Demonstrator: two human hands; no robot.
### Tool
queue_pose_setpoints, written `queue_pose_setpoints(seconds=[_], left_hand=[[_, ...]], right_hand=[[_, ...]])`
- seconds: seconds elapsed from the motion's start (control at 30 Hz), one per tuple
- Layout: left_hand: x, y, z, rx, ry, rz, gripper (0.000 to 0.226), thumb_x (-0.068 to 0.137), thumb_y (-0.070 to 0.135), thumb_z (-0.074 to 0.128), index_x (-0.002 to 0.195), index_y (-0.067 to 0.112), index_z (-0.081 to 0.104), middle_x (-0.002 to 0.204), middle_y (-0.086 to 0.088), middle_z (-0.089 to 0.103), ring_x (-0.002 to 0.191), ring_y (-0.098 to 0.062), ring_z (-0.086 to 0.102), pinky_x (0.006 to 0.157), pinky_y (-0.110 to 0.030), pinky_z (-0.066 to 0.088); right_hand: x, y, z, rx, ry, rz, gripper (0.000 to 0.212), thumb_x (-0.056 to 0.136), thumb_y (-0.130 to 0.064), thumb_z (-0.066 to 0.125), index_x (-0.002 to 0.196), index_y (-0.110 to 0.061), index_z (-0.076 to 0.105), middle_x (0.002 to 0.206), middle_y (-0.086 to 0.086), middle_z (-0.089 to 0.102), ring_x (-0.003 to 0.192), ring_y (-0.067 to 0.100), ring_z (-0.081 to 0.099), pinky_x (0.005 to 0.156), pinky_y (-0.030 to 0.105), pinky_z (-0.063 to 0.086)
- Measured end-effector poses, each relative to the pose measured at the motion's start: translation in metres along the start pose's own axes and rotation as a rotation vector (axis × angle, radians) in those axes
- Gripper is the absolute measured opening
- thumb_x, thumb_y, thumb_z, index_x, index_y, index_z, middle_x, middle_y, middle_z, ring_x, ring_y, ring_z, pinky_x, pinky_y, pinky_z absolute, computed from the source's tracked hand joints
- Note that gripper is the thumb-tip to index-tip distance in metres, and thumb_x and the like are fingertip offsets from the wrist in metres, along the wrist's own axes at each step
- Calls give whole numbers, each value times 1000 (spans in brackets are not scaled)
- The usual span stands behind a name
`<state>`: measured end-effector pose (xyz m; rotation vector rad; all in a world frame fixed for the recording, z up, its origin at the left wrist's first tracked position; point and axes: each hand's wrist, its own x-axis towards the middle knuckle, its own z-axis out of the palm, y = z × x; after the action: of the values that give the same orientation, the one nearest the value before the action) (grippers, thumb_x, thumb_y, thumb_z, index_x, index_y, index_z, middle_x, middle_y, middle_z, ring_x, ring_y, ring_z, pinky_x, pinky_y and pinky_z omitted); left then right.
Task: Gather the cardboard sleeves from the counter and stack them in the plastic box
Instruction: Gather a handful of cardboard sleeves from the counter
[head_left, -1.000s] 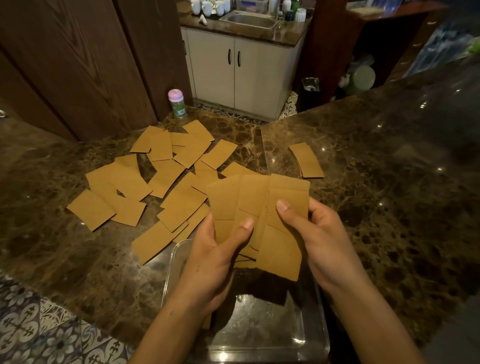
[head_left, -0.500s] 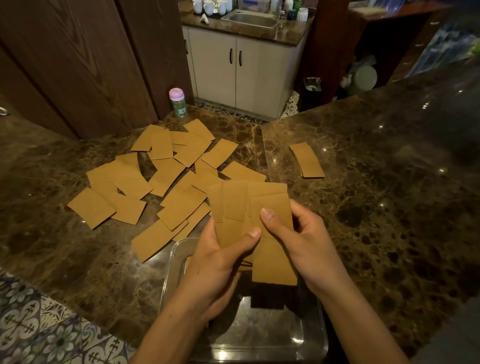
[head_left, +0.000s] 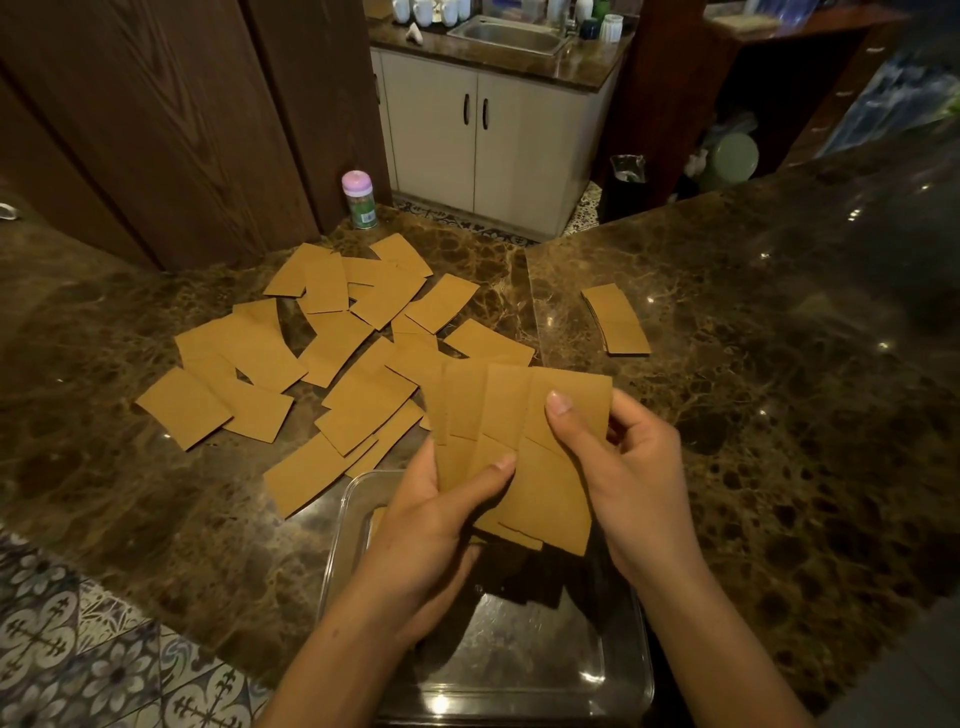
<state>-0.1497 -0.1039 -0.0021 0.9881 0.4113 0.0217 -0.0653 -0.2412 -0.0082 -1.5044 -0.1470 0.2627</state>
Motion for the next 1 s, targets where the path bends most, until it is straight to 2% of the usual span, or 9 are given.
queue_pose_setpoints(seconds=[0.1,0.23,0.3,0.4,0.5,0.57,0.67,0.8,1.0], left_hand=[[-1,0,6,-25,0,-79,30,94,35,56,121,26,67,108,-3,79,99,-17,75,79,-32,61],[0,1,7,-146,-28,-154,51,99,52,39,113,23,78,123,-13,73,115,-26,69,96,-41,53],[0,0,6,-118,-75,-135,48,100,46,40,110,21,79,118,-15,75,110,-26,72,91,-38,59],[-2,2,4,-91,-180,-125,47,95,43,47,133,23,65,112,-14,76,96,-23,74,76,-33,62],[-4,7,3,-120,-242,-97,44,93,42,53,136,53,56,111,-12,74,83,-20,72,66,-35,60],[-3,8,2,-147,-283,-94,46,93,40,61,134,60,53,117,-17,64,86,-24,70,68,-38,60],[1,7,-3,-150,-297,-81,49,84,40,65,132,51,58,113,-18,65,90,-32,65,72,-42,60],[2,13,-2,-171,-361,-63,46,83,39,70,128,41,61,107,-16,71,74,-31,69,59,-42,63],[1,14,1,-51,-309,-8,50,86,36,64,134,46,54,105,-9,76,75,-30,71,56,-38,62]], right_hand=[[-1,0,8,-52,-6,-43,27,88,-35,72,110,-20,76,102,-2,79,94,14,77,76,33,65],[-3,6,18,-165,44,-87,31,89,-51,73,109,-28,75,107,-1,76,97,15,75,79,41,66],[-4,8,20,-228,34,-119,38,87,-61,71,111,-32,73,112,1,72,97,15,74,77,40,66],[-9,9,24,-238,12,-128,64,79,-65,71,134,-37,57,125,-12,64,106,1,68,78,24,63],[-12,5,21,-304,65,-224,65,73,-68,77,126,-42,51,133,-21,56,115,-7,59,88,25,59],[-10,1,12,-392,-78,-327,59,67,-73,78,113,-44,56,150,-20,48,133,-5,51,104,36,53],[-6,-11,-6,-478,-500,-332,79,50,-81,81,118,-50,56,166,-25,26,155,6,30,120,58,35],[-5,-22,-20,-602,-703,-347,95,47,-60,92,129,-50,44,168,-25,15,153,-2,25,122,27,34],[-5,-21,-18,-585,-661,-385,88,55,-49,97,125,-40,46,167,-19,22,152,4,33,117,27,40]])
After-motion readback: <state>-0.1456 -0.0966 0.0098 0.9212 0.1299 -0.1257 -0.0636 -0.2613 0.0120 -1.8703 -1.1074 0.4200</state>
